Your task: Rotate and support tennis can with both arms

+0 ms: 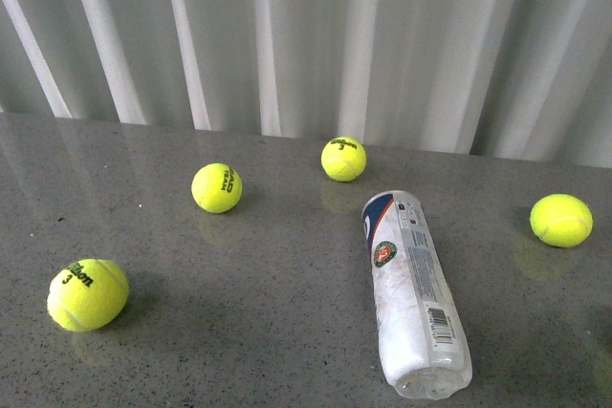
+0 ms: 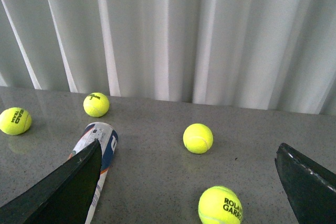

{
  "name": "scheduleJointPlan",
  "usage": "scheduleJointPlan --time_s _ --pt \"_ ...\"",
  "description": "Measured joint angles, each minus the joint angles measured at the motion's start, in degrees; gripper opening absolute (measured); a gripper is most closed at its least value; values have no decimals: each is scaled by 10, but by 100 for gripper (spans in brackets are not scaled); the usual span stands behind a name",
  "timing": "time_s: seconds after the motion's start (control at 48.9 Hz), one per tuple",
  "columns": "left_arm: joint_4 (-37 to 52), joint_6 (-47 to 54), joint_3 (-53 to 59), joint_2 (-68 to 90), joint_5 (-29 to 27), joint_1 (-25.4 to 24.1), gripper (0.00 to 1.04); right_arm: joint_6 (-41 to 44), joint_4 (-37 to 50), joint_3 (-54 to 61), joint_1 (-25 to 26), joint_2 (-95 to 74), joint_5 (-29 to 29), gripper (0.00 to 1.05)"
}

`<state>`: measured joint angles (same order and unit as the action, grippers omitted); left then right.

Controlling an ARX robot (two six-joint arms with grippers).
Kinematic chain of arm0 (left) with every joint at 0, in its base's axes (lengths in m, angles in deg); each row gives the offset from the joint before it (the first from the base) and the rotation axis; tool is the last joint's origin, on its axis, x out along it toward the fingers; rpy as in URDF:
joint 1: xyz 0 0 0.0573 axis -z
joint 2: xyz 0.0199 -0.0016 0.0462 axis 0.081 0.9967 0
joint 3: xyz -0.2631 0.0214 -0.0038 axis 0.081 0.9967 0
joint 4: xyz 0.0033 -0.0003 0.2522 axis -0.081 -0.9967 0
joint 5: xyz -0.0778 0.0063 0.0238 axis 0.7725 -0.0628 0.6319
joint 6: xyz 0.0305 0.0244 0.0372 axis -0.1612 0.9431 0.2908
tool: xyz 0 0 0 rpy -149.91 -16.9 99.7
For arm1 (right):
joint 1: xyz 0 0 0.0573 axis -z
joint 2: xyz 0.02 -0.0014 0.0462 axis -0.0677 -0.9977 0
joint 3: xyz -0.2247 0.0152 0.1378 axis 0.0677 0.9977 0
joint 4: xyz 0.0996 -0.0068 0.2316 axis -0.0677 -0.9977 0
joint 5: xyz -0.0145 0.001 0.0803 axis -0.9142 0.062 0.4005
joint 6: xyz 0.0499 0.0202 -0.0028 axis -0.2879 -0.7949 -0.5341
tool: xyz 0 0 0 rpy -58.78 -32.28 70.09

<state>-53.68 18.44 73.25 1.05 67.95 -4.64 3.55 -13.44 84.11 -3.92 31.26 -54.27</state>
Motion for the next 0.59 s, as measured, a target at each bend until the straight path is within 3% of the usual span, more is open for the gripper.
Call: scheduleJointPlan --time_s 0.593 --pt "0 0 0 0 0 0 98 0 0 0 0 0 0 98"
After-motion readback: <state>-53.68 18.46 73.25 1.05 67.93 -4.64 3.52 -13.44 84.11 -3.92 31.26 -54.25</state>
